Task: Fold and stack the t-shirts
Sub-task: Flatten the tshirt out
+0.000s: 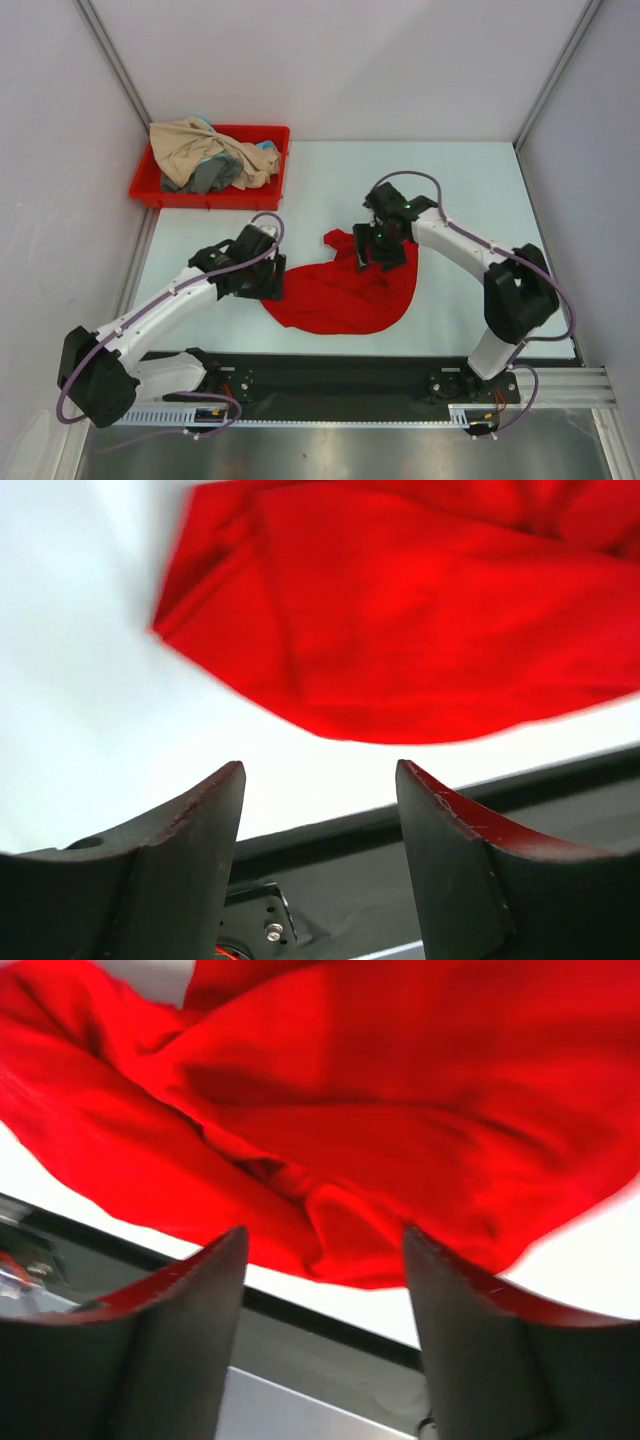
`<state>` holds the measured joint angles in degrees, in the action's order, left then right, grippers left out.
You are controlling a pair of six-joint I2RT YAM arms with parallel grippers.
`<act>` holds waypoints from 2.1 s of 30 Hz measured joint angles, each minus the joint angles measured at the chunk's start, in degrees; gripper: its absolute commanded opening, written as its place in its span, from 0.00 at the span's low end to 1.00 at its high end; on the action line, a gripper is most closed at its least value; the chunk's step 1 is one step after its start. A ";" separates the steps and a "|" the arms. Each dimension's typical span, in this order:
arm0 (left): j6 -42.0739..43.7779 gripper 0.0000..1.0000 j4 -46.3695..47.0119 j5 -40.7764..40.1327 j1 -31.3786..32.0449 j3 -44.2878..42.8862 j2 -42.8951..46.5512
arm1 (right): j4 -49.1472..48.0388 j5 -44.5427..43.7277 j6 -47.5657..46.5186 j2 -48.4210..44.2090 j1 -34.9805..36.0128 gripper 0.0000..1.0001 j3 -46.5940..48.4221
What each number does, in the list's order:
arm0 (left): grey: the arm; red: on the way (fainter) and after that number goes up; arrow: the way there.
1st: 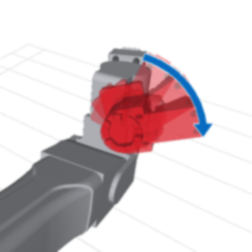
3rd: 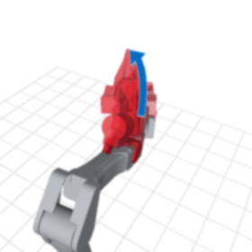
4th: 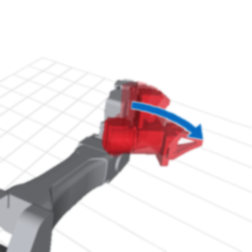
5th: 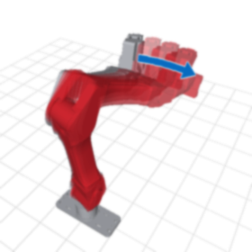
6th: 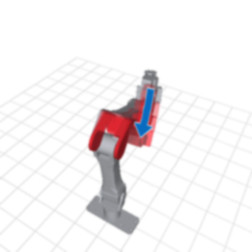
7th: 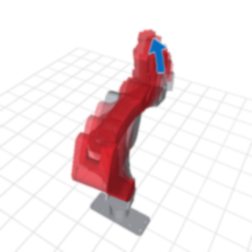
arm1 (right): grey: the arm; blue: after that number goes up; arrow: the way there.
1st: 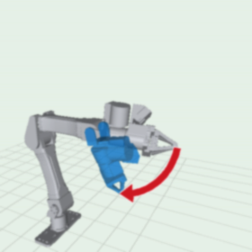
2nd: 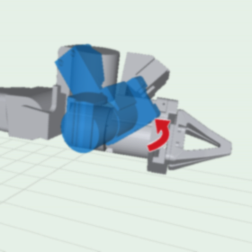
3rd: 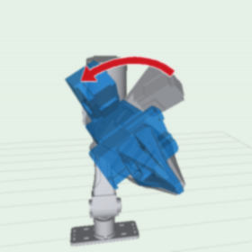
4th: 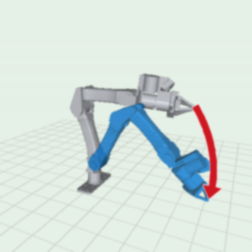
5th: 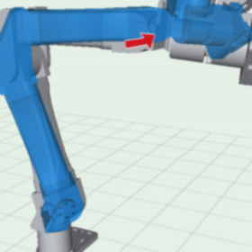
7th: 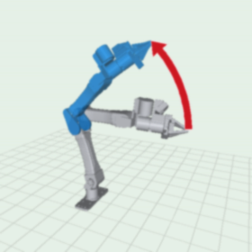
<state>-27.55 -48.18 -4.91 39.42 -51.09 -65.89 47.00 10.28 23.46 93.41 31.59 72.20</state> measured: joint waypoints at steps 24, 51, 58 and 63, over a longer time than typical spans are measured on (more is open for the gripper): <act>0.13 0.69 12.28 12.87 -13.57 -3.30 -20.28 | 4.07 -13.07 -12.81 22.62 14.71 0.56 19.34; 1.70 0.00 7.93 8.17 -14.27 -14.19 -22.45 | 9.77 -14.36 -2.19 -13.81 -11.63 0.00 8.96; 1.62 0.00 2.95 1.22 -14.43 -26.38 -9.09 | 11.13 -8.24 3.91 -24.98 -33.57 0.00 9.79; 2.47 0.00 -0.28 -2.73 -14.69 -39.30 -11.87 | 8.74 0.00 10.43 -19.37 -37.35 0.00 17.75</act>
<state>-25.08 -48.47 -7.64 24.73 -90.39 -77.76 55.75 10.28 33.89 74.04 -5.76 89.95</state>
